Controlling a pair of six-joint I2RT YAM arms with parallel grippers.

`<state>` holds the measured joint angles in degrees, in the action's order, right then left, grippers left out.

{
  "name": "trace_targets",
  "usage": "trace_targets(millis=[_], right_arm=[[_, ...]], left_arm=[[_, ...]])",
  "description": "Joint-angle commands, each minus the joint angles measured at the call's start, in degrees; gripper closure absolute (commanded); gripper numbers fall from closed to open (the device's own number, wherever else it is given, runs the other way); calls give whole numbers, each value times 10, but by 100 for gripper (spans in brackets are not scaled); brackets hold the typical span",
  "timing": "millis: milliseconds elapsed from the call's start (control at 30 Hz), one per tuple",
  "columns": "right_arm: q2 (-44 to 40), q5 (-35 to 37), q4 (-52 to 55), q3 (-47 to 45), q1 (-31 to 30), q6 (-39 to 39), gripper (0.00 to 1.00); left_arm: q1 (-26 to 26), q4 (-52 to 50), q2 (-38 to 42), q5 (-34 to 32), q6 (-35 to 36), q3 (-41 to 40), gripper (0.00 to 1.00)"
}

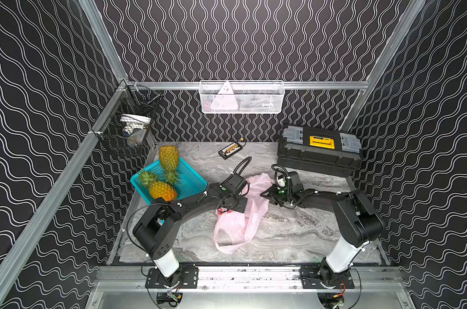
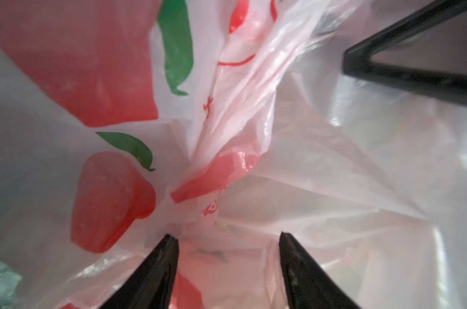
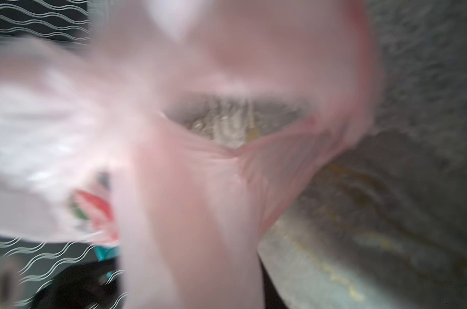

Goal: Place the pineapple into a plastic bag & tie a knot
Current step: Open the plastic bag at the center of the board.

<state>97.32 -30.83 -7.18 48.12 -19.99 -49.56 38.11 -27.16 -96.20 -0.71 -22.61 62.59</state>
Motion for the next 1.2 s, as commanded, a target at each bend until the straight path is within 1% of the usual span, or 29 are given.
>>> trace_targets(millis=[0,67,133,267,333,433,500,600,667,767,800,933,1100,1167], right_arm=[[-55,22,109,59,16,55,87],[-79,59,223,125,28,115,92],[-90,74,318,196,46,169,94],[-57,70,467,311,66,252,93],[-34,53,504,340,66,275,90],[-26,21,468,319,56,261,79],[-23,19,447,308,39,250,73],[-6,19,440,316,13,248,73],[7,22,446,328,-3,249,73],[19,20,446,342,-20,246,73],[21,18,445,344,-24,245,73],[25,20,454,347,-30,254,76],[13,47,473,339,-29,270,78],[9,54,478,338,-28,276,79]], left_arm=[[-2,-7,7,-36,13,-22,40],[-3,-10,17,-53,15,-32,42],[-4,-17,30,-69,18,-37,44],[-9,-23,52,-88,17,-37,45],[-9,-3,71,-69,16,-37,44],[-8,29,89,-28,16,-31,39],[-7,33,87,-15,23,-18,33],[1,33,72,-19,54,4,25],[7,30,55,-21,84,23,22],[20,12,25,-70,122,56,20],[22,4,12,-96,129,69,19],[17,-30,-27,-203,131,113,19],[-10,-46,-50,-227,125,140,22],[-21,-39,-49,-222,128,138,21]])
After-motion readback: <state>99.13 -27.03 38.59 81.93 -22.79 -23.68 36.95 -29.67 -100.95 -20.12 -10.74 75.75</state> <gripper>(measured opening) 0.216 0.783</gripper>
